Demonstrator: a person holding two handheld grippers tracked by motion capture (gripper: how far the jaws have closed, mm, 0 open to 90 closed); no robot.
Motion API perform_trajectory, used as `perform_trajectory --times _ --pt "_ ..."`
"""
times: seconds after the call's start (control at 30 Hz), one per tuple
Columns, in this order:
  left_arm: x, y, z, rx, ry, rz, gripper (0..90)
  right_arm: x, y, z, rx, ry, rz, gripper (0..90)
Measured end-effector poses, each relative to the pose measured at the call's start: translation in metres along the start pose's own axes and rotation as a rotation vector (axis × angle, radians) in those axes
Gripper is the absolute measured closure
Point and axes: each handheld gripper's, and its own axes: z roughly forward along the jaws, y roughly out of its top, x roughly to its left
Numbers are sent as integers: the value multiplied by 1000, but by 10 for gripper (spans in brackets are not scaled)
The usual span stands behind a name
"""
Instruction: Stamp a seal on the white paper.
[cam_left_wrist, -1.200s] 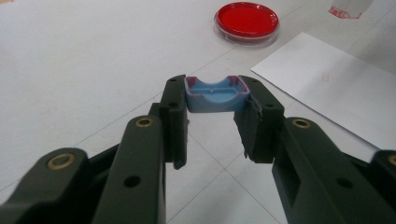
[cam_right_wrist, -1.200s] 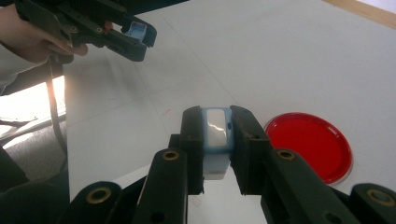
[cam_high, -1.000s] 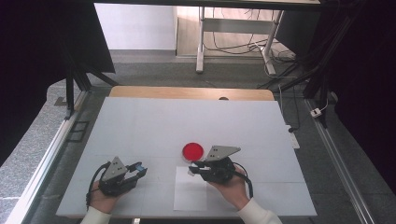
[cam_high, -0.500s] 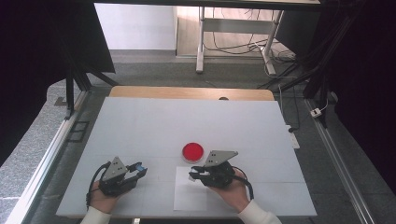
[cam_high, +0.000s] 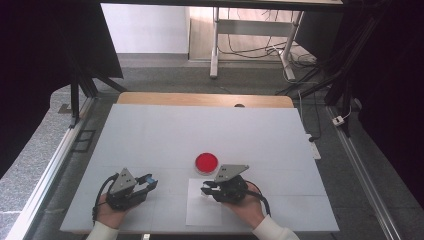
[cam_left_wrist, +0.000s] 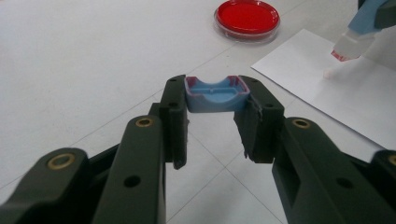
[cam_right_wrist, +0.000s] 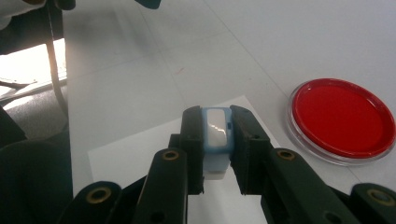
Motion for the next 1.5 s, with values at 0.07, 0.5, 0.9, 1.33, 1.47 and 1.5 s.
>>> perform_trajectory --times 0.07,0.5,0.9,1.33,1.47,1.5 --pt "0 0 0 0 0 0 647 0 -1 2 8 -2 -6 752" --pt "0 0 0 2 0 3 647 1 -4 8 22 -16 -29 752" --pt "0 0 1 3 1 4 647 -1 -7 11 35 -33 -33 751" --pt "1 -1 1 5 -1 4 647 -1 -9 14 46 -39 -43 751" --pt "1 -1 1 3 1 3 647 0 -10 16 51 -37 -47 751" --pt "1 -1 1 3 1 3 647 0 -10 16 50 -37 -47 751"
